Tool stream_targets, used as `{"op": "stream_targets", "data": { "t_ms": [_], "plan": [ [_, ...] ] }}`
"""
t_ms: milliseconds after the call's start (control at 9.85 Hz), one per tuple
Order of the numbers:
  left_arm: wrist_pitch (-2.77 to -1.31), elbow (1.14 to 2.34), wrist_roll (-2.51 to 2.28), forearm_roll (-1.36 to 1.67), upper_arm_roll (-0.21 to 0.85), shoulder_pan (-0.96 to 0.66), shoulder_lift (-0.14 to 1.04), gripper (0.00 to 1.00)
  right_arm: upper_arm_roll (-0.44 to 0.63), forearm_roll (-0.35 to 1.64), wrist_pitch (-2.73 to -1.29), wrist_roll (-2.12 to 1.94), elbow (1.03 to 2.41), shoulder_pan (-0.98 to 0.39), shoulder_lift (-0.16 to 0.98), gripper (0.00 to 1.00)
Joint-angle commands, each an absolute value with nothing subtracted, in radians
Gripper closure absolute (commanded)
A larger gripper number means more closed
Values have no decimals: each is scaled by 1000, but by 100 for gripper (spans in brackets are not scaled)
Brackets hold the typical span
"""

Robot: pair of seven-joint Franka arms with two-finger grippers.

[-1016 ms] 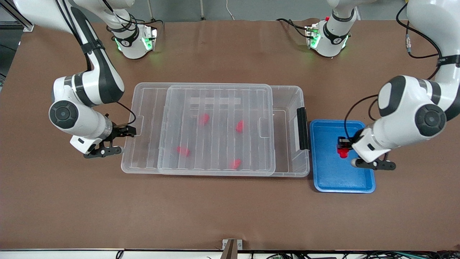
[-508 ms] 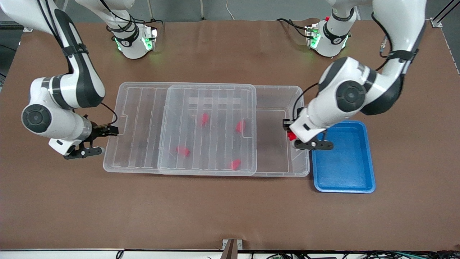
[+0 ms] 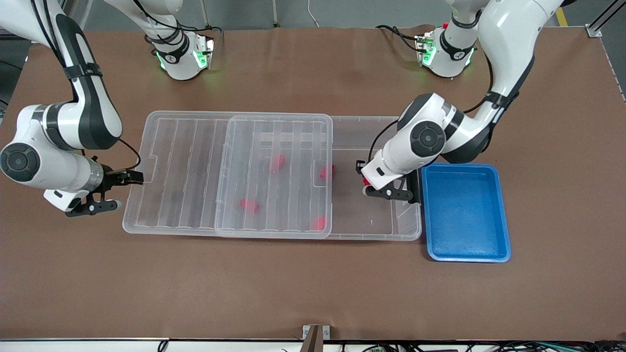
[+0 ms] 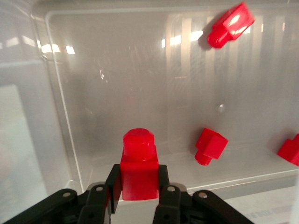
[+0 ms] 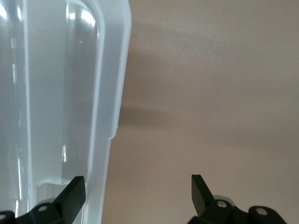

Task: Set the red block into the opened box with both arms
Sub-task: 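Lift the block with the left gripper while the right gripper slides the lid open, then lower the red block into the uncovered box end and open the left gripper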

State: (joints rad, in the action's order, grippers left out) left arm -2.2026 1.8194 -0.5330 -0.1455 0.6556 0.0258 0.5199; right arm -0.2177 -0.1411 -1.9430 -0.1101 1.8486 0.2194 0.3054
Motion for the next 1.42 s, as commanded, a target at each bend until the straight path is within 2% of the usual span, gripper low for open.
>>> {"op": "stream_targets", "data": {
  "t_ms": [0,406,508,609,711,812,1016,1219,1320],
  "plan": [
    [-2285,1896,-633,-271,652,20,555,97,-232,-147,-1867,-106,1791,222,288,0],
    [-2324,1884,-721,-377,652,-14,675,94,-236,-52,-1631,-19,1554,215,261,0],
    [-2341,1882,-721,-402,650,-12,698,91,-229,-51,-1614,20,1540,221,197,0],
    [-2356,1882,-721,-416,647,-9,707,83,-213,-31,-1612,21,1539,239,149,0],
    [-2358,1878,-722,-416,647,-8,715,51,-156,-3,-1609,23,1537,236,103,0],
    [-2358,1872,-723,-416,647,-6,712,1,-99,21,-1567,20,1536,230,57,0],
    [-2343,1865,-724,-407,652,6,654,0,-75,21,-1485,20,1536,233,2,0],
    [-2198,1829,-721,-388,658,5,508,0,-45,26,-1480,14,1537,232,-2,0],
    [-2093,1762,-718,-324,658,5,465,0,-44,28,-1482,12,1536,232,-2,0]
  ]
}}
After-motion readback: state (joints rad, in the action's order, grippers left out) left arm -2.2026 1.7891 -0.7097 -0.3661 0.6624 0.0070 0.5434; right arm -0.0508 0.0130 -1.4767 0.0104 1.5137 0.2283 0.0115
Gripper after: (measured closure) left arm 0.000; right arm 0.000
